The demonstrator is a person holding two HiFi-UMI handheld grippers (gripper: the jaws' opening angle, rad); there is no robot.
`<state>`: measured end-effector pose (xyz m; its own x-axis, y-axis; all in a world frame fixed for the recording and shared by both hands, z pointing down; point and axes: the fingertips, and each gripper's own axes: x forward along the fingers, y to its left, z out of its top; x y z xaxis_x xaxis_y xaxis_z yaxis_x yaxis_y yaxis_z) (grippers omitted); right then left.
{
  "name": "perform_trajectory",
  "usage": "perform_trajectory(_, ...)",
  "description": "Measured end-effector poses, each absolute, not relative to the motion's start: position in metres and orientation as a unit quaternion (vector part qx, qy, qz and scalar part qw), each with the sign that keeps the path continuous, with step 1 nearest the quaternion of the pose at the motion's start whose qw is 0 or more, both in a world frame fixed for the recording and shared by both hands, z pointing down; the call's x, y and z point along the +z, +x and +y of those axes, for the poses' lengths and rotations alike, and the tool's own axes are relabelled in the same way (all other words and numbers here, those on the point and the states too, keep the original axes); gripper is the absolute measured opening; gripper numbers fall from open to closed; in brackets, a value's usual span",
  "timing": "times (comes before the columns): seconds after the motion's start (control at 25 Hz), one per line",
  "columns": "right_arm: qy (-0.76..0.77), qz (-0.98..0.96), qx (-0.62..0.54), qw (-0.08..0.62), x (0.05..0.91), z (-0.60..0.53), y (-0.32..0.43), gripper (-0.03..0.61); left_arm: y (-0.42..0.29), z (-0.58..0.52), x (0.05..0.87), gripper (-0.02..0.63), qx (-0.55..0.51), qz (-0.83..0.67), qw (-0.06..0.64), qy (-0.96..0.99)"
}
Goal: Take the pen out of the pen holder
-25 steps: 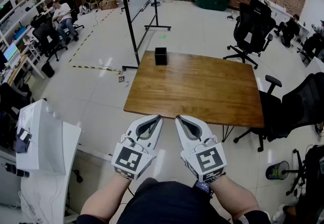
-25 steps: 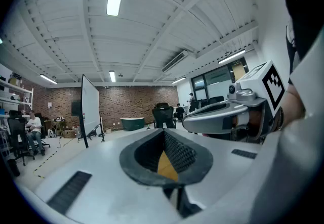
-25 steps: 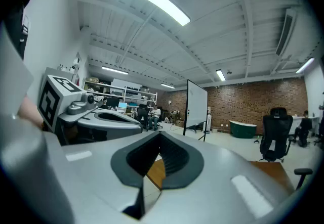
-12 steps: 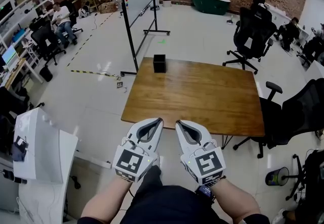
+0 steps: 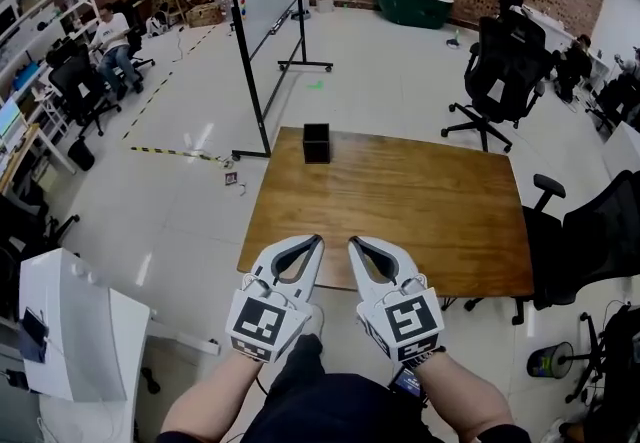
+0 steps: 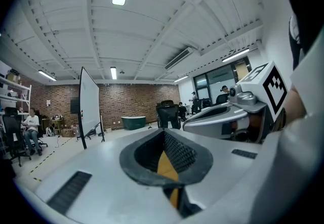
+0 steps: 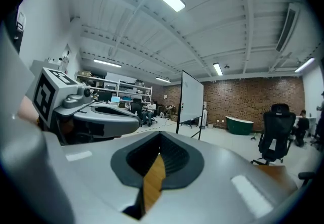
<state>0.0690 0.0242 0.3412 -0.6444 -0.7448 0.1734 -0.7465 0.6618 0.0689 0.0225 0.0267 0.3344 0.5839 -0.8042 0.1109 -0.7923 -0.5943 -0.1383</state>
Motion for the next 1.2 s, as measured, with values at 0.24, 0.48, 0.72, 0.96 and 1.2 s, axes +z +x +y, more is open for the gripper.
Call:
perform_trajectory(0.24,0.422,-0.899,0.019,0.112,0.357,-0.060,0.045,0.002,0.001,-0.056,0.345,0.003,-0.089,0.438,0.020,-0.894)
perform_trajectory(0.48,0.430,-0.892,0.040,0.133,0.379,-0.139,0.020,0.009,-0.020,-0.134,0.366,0.003,-0.099,0.427,-0.015,-0.899)
perform_trajectory(0.72,0.438,-0.883,0.064,0.158,0.406,-0.208,0.006,0.038,-0.035,-0.204,0.390,0.003,-0.109,0.414,-0.035,-0.903)
perform_trajectory(0.96,0.452,-0.870,0.079,0.179,0.428,-0.271,0.005,0.061,-0.040,-0.263,0.412,0.003,-0.115,0.404,-0.054,-0.906)
perform_trajectory(1.2,0.454,-0.860,0.111,0.206,0.467,-0.319,-0.003,0.077,-0.048,-0.307,0.443,0.003,-0.124,0.397,-0.083,-0.906)
